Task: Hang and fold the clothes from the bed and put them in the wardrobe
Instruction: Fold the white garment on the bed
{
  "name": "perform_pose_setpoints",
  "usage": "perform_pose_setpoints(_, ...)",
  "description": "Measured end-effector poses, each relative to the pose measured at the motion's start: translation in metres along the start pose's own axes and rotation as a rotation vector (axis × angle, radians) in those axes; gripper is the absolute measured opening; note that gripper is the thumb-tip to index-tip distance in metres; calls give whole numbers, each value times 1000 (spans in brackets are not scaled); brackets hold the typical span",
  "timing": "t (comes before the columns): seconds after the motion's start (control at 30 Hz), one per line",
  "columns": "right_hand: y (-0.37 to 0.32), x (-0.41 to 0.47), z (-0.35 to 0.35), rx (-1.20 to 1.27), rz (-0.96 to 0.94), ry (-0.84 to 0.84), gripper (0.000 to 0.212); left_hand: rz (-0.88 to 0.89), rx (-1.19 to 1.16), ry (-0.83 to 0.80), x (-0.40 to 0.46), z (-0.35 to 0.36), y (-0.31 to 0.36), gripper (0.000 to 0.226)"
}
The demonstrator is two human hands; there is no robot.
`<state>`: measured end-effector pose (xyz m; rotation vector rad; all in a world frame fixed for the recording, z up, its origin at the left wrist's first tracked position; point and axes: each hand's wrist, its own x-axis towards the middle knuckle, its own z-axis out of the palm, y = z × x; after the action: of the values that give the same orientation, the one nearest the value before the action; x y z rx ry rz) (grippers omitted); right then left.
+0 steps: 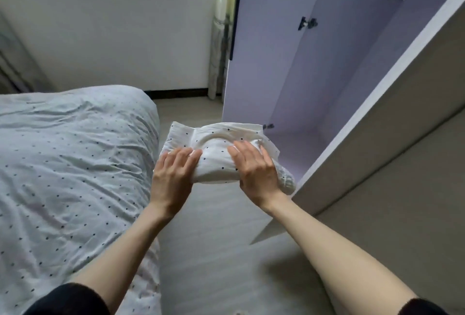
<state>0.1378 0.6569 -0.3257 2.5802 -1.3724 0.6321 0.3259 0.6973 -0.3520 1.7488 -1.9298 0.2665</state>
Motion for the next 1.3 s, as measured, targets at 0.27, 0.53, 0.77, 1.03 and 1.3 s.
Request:
perform_pose_setpoints(0.27,81,191,48,94,236,35,67,102,-12,79,219,55,-60,41)
perform_pose_setpoints(0.53,197,366,0,-133,278,353,65,273,-108,249,462,81,-50,47)
perform_pose_setpoints(0.77,307,457,-62,-422,343,459,70,561,-312,395,648,106,5,60)
perform_pose_setpoints(1.03,384,491,-140,-742,542,496,75,821,-507,460,791,109,103,62)
perform_pose_setpoints(1.3,474,504,-216,-1035,681,501,74,963,-559,514,895,108,232,60)
